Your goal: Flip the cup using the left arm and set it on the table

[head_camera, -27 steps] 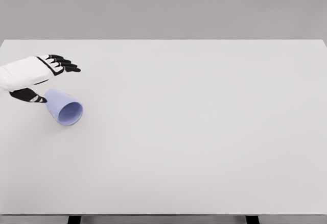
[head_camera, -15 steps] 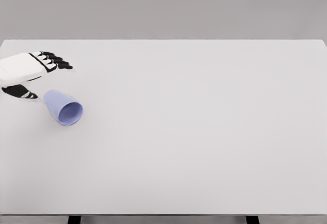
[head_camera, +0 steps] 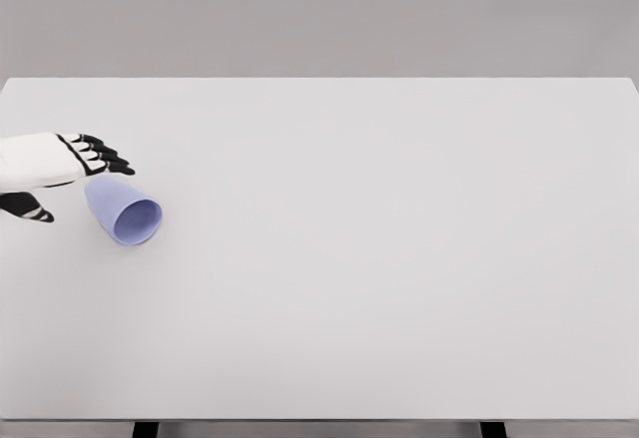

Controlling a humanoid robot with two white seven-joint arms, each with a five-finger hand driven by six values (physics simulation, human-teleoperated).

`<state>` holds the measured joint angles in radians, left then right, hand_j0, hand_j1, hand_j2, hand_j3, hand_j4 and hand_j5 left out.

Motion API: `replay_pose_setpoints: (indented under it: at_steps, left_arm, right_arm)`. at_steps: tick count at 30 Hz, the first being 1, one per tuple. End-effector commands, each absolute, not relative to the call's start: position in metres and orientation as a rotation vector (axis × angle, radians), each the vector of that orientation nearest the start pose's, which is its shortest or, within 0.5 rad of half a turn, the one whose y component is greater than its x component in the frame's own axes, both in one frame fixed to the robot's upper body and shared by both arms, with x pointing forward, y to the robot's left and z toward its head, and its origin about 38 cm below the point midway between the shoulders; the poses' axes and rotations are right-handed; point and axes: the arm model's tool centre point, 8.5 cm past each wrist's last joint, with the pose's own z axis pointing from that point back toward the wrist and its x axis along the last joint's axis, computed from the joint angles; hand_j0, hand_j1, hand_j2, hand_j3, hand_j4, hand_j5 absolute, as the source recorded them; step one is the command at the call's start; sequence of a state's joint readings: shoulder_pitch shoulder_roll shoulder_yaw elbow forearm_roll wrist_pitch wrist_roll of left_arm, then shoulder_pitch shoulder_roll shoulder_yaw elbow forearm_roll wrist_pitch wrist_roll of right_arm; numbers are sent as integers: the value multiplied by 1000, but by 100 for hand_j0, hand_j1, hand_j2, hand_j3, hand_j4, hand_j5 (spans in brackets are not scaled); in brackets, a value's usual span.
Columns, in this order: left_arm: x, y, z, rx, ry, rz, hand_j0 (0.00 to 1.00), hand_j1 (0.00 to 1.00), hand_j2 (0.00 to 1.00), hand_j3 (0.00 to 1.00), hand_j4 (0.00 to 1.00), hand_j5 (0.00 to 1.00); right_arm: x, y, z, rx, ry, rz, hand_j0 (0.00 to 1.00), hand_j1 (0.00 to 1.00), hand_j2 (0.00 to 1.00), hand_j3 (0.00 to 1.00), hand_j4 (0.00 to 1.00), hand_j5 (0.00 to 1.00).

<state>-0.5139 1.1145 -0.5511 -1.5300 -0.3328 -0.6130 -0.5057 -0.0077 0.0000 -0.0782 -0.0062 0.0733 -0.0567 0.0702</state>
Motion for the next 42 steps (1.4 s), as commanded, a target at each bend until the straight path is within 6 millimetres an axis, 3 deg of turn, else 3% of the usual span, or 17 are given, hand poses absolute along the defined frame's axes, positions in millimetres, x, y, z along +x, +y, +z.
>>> replay_pose_setpoints:
  at_steps: [1, 8, 13, 25, 31, 40, 42]
  left_arm:
    - [390, 388, 237, 466, -1227, -2104, 100, 100, 100, 100, 100, 100]
    - [397, 375, 207, 330, -1293, -1999, 100, 100, 100, 100, 100, 100]
    - [406, 382, 187, 314, -1272, -1936, 100, 100, 100, 100, 100, 100]
    - [409, 376, 162, 284, -1238, -1933, 100, 100, 100, 100, 100, 100]
    - [410, 378, 161, 286, -1233, -1927, 100, 100, 100, 100, 100, 100]
    - [411, 374, 158, 292, -1225, -1946, 83, 83, 83, 83, 83, 83]
    - [411, 373, 157, 292, -1226, -1947, 71, 71, 71, 71, 71, 71]
  right_arm:
    - [13, -266, -262, -19, -71, 1, 100, 100, 100, 100, 100, 100]
    - [13, -266, -262, -19, -71, -1, 100, 100, 100, 100, 100, 100]
    - [13, -266, -262, -17, -71, 1, 100, 100, 100, 100, 100, 100]
    - [13, -266, -262, -17, -71, -1, 100, 100, 100, 100, 100, 100]
    - [13, -266, -262, -19, -71, 1, 100, 100, 100, 100, 100, 100]
    - [13, -266, -262, -19, -71, -1, 100, 100, 100, 100, 100, 100]
    - [13, -266, -262, -19, -71, -1, 100, 100, 100, 100, 100, 100]
